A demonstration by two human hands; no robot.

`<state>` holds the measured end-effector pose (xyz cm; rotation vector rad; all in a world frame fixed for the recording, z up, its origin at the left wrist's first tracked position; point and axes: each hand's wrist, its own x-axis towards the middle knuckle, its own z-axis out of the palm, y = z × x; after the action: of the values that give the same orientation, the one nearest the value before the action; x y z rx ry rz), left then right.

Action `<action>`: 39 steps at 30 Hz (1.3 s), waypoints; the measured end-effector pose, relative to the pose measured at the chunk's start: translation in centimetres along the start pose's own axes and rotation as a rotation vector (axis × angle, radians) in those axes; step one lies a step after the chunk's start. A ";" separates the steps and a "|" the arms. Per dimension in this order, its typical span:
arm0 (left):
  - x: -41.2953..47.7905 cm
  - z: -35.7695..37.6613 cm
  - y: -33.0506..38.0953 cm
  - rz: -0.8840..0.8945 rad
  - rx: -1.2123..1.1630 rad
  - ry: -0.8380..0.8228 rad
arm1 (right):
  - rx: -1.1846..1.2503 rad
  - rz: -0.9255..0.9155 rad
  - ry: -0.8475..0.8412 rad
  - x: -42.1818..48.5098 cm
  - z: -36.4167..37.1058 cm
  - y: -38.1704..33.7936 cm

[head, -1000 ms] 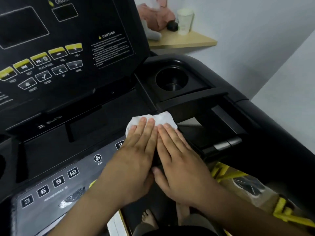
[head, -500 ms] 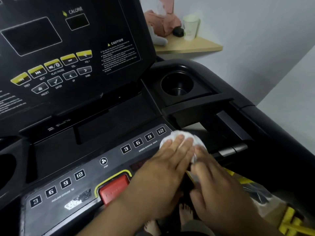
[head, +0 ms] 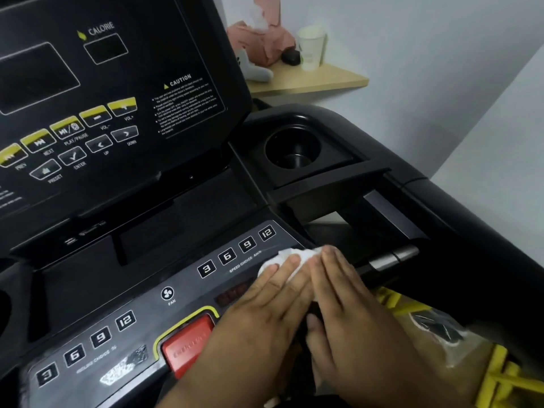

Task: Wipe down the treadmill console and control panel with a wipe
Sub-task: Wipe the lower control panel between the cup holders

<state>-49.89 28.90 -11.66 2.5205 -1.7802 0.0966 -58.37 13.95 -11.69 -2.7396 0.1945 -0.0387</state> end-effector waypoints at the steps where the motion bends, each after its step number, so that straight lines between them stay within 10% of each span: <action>1: 0.0 -0.1 -0.7 -0.029 -0.017 0.005 | 0.000 -0.026 -0.017 0.9 -0.3 -0.2; 39: -7.1 -1.6 -2.5 -0.561 -0.099 0.060 | -0.224 -0.390 0.018 5.1 2.3 -7.2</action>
<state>-49.94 36.47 -10.68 2.7929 -0.9732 0.0558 -52.30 20.66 -11.02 -2.9581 -0.3542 -0.1564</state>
